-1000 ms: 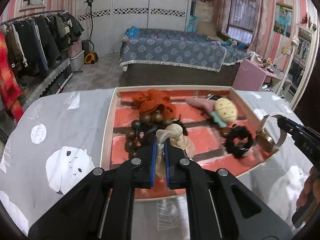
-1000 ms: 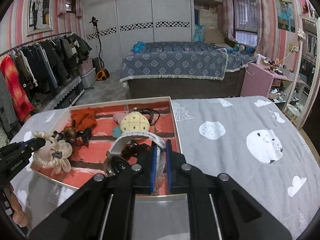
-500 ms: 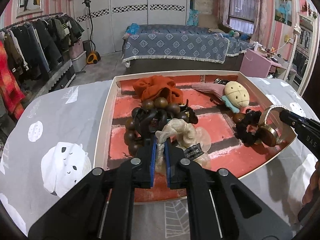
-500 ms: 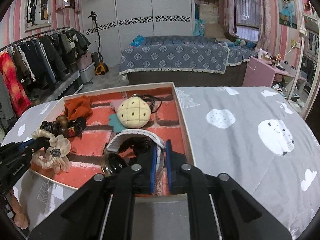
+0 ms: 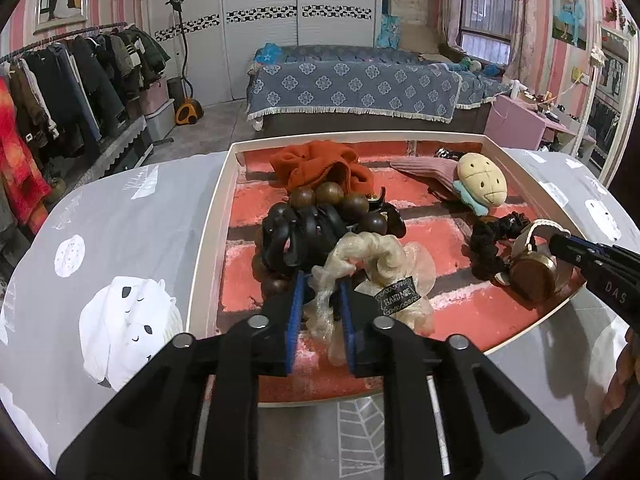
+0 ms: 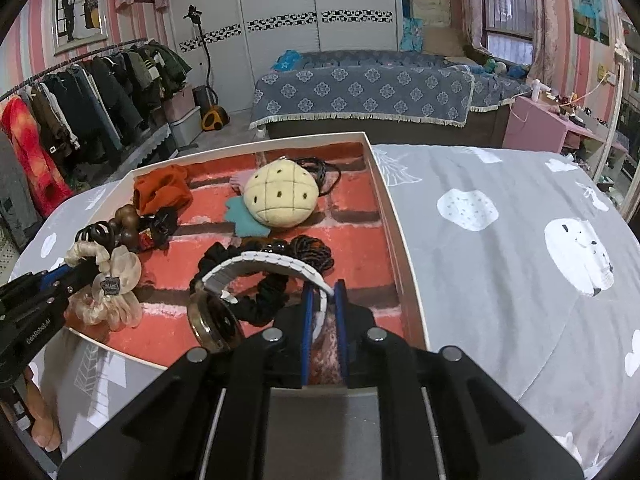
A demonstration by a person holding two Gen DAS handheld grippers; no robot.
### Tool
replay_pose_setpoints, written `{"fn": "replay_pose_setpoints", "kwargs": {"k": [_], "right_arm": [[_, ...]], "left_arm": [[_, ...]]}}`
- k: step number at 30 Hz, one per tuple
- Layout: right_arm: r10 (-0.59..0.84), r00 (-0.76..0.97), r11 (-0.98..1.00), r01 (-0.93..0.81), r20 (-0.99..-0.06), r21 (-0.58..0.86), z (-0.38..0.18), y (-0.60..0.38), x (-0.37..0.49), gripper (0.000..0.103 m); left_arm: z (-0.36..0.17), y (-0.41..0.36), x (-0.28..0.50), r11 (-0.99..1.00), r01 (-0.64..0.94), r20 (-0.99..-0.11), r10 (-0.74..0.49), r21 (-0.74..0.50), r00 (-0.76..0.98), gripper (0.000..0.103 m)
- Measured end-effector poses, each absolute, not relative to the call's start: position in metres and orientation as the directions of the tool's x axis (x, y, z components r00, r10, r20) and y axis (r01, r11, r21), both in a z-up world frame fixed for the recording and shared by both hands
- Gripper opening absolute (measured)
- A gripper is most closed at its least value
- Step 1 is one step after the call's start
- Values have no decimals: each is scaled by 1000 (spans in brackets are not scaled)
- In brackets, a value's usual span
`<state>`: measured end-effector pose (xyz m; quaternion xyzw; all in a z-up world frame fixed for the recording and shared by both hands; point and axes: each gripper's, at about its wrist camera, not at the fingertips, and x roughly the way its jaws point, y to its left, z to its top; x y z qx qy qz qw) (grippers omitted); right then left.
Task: Organize jewelry
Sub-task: 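Open the left tool releasing the cream scrunchie while the right tool releases the watch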
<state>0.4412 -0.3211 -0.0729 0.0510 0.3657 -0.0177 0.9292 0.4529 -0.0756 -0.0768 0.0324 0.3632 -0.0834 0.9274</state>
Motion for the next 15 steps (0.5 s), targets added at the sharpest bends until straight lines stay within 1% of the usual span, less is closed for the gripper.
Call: {"fn": "replay_pose_setpoints", "kwargs": {"k": [1,3,4,5,6,7,8,9,10,11,13,15], "right_arm": [[1,734,995,68,-679,74,-72,-320,440,13],[-5,738,997,60,-674,58,-71,-318,438,14],[-10,743,997,59,-670,50,-70,-317,436,17],[-11,751,997,57,-661,48,-68,-317,434,22],[-12,758,997,56,-652,47,-66,-317,432,34],[-16,769,998,56,-639,42,-63,-317,429,47],[-18,777,998,55,-629,38,-62,-317,427,50],[-21,785,998,51,-619,31,-60,-316,424,51],[-23,788,999,48,-616,25,-59,-315,423,51],[-22,790,999,45,-613,22,-58,-314,421,52],[-22,797,999,39,-604,16,-56,-311,418,61],[-29,806,999,38,-591,3,-51,-308,413,62]], "left_arm": [[-76,-75,452,984,177,-677,-132,-2,724,26],[-75,-73,449,986,170,-667,-127,0,735,39],[-73,-72,447,986,166,-661,-126,-2,740,42],[-72,-70,446,986,165,-656,-129,-7,744,49],[-70,-69,443,987,159,-647,-130,-13,751,56],[-68,-67,442,988,156,-641,-129,-15,756,58],[-67,-66,441,988,154,-636,-129,-17,761,63],[-65,-64,439,989,149,-627,-129,-20,768,68],[-63,-63,438,989,145,-620,-130,-25,773,70],[-61,-62,437,989,144,-616,-131,-29,777,74],[-56,-61,433,990,140,-601,-131,-32,788,81],[-48,-60,427,991,131,-584,-124,-31,802,92]]}}
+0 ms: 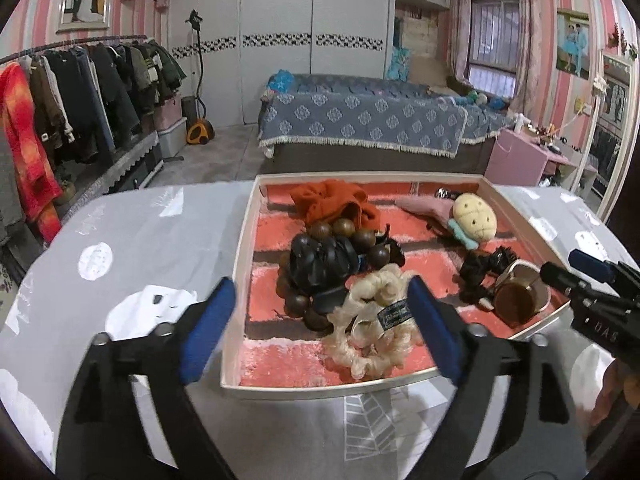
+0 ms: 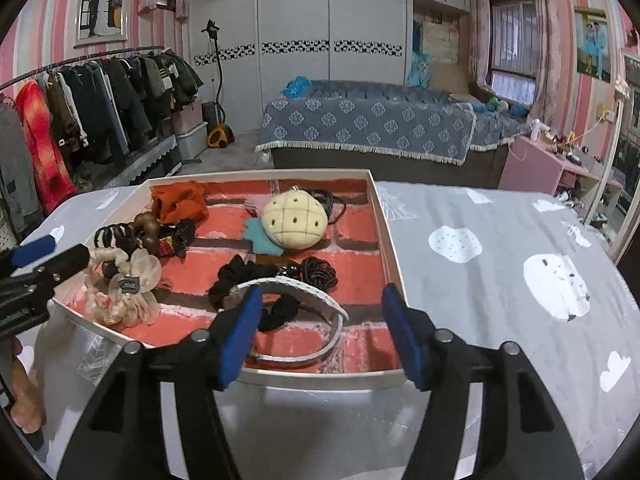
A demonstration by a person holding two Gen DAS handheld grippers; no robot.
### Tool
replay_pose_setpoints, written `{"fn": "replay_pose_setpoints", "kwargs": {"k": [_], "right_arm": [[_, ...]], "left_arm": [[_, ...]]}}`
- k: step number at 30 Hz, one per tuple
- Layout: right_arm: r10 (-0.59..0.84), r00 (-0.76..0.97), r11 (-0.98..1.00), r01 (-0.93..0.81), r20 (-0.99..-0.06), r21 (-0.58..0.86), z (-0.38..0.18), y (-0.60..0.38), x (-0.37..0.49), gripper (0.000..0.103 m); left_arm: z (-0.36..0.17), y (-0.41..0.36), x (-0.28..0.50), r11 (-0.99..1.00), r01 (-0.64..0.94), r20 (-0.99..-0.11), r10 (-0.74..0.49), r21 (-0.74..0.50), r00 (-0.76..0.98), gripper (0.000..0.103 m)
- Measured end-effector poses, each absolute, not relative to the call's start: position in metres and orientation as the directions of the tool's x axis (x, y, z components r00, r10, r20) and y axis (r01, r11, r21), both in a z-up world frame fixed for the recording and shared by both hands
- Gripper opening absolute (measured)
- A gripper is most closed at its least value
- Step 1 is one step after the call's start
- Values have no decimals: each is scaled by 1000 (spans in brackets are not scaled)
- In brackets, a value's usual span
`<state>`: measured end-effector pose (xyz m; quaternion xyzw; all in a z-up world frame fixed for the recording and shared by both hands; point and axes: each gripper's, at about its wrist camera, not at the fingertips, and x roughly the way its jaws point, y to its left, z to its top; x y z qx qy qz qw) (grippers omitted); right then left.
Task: Organize jewelry
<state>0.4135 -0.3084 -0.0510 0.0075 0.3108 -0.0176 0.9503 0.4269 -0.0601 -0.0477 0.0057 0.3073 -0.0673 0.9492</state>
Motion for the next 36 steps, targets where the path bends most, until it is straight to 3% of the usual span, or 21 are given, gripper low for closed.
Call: {"fn": "replay_pose_setpoints", "kwargs": {"k": [4,8,10,18,23,36], "right_arm": [[-44,838,999,52,-544,0,-33,-307,397,84],[-34,859,999,51,-512,19,-13,-306,373,86],[-36,870,998,53,-491,21,0,-303,355,95],[-83,914,996,79,-397,-26,40,-288,275,99],[-99,915,995,94,-390,-31,53,-285,221,99],[-114,937,993,103,-331,-51,75,-267,108,99]], "left_arm": [[-29,-58,407,993,116,-551,-112,-28,827,98],[-13,-55,383,992,122,-532,-122,-35,838,98],[-4,-53,367,992,118,-524,-121,-40,843,98],[28,-50,292,995,92,-473,-64,37,879,98],[41,-41,242,993,119,-456,-108,-4,883,98],[53,-23,146,999,43,-447,-25,30,894,98]]}}
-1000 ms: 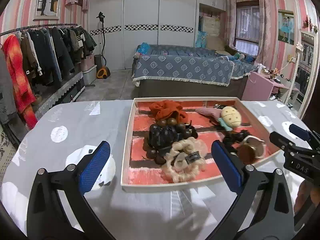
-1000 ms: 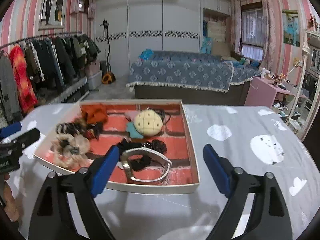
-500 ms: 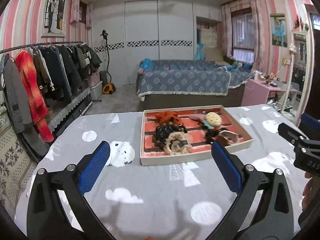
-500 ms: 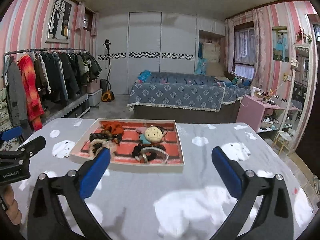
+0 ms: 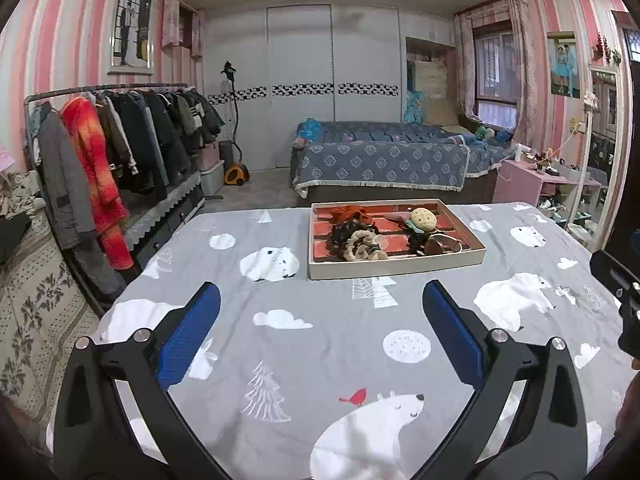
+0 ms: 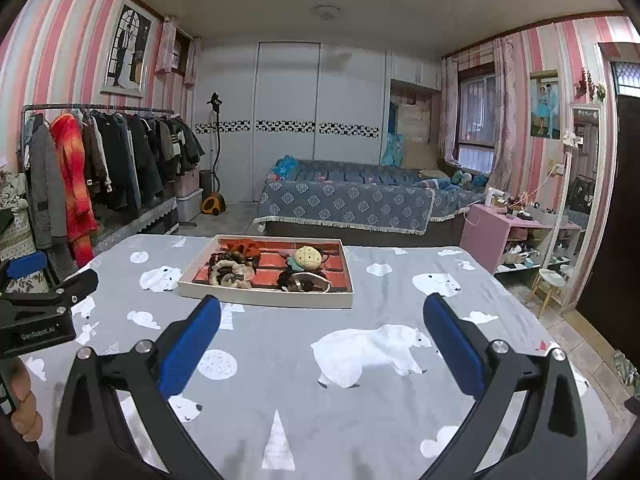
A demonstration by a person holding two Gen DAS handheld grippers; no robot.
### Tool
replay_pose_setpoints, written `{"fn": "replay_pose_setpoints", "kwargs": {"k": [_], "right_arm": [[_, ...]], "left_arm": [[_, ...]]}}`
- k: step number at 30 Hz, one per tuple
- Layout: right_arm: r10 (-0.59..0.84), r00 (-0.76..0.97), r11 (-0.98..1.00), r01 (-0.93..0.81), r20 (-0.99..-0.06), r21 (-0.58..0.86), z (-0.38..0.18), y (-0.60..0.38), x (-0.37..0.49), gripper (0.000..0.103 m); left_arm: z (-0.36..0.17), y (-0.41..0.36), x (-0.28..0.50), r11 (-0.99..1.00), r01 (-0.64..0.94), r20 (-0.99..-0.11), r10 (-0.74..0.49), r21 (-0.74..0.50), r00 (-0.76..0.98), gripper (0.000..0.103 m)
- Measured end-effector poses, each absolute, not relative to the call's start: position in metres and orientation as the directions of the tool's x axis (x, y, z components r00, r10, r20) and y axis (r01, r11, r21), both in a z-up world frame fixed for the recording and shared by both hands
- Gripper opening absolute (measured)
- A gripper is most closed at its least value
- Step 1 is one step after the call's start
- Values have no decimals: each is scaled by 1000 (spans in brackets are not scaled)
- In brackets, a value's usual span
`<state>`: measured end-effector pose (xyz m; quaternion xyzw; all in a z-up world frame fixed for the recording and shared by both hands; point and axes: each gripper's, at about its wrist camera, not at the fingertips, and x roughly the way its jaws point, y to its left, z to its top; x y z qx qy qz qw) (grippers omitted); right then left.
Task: Organize jewelry
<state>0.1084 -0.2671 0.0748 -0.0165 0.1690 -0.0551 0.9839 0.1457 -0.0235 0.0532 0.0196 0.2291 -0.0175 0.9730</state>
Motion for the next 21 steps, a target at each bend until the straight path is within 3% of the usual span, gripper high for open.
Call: {"fn": "replay_pose_setpoints", "kwargs": {"k": [8,21], "right_arm": [[-99,952,995,90,-290,-47,82,-258,86,99],[-101,949,995,92,-300,-45,82,-259,81,99]], "left_arm": [[58,-18,122,999,52,-431,-44,6,901,98],[67,-25,108,998,59,-390,-52,6,919,98]]}}
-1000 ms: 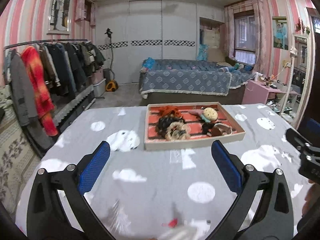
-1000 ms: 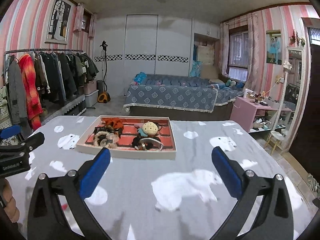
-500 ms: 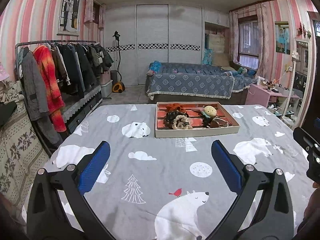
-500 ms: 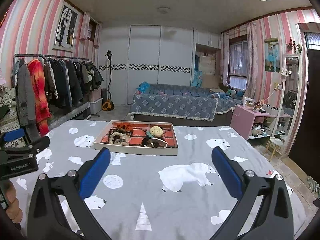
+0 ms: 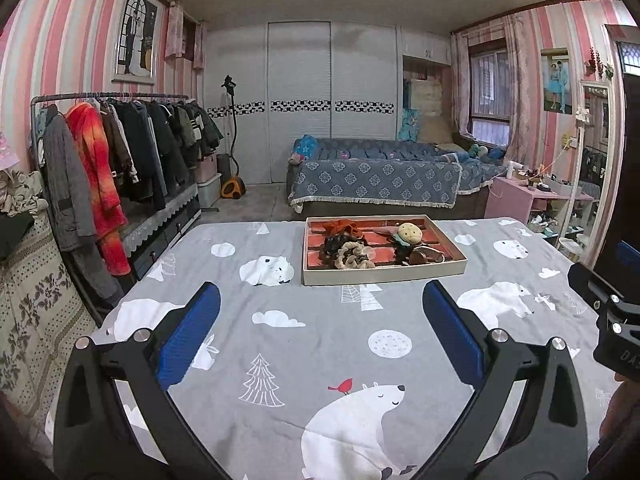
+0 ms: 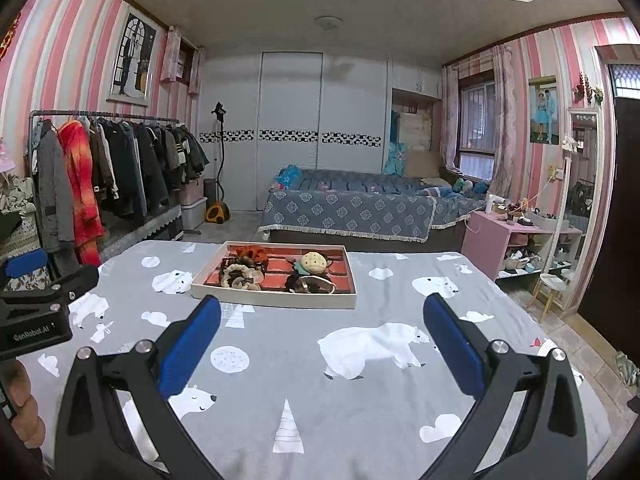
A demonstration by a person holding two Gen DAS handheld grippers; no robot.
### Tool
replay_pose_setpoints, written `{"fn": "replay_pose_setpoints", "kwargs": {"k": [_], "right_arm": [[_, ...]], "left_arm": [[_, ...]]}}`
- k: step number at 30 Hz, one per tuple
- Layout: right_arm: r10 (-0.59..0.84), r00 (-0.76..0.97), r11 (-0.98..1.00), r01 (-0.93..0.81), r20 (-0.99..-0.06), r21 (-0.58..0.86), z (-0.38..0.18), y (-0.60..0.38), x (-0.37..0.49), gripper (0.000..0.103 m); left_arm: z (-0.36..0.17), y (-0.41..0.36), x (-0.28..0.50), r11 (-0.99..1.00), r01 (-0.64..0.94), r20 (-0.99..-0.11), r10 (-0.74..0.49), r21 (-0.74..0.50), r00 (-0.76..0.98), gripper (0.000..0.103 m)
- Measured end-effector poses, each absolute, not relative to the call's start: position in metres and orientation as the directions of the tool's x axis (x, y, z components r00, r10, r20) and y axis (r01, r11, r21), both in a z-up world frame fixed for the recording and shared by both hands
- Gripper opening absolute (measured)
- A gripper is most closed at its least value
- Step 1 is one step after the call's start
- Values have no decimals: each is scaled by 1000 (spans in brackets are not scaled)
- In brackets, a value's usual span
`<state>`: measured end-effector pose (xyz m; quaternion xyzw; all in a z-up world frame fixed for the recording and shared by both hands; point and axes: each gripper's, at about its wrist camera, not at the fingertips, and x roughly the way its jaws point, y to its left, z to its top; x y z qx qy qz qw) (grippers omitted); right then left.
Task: Organize jewelry
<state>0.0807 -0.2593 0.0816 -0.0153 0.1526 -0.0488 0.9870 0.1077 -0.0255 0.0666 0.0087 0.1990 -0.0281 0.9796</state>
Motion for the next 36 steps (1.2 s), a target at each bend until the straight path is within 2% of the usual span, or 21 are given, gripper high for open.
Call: {"fn": "replay_pose_setpoints", "kwargs": {"k": [36], "right_arm": [[-116,952,993,111,-284,-34,87,-265,77,99]], "left_arm": [[70,-27,103,999,37,-359,-29,17,933,98]]}}
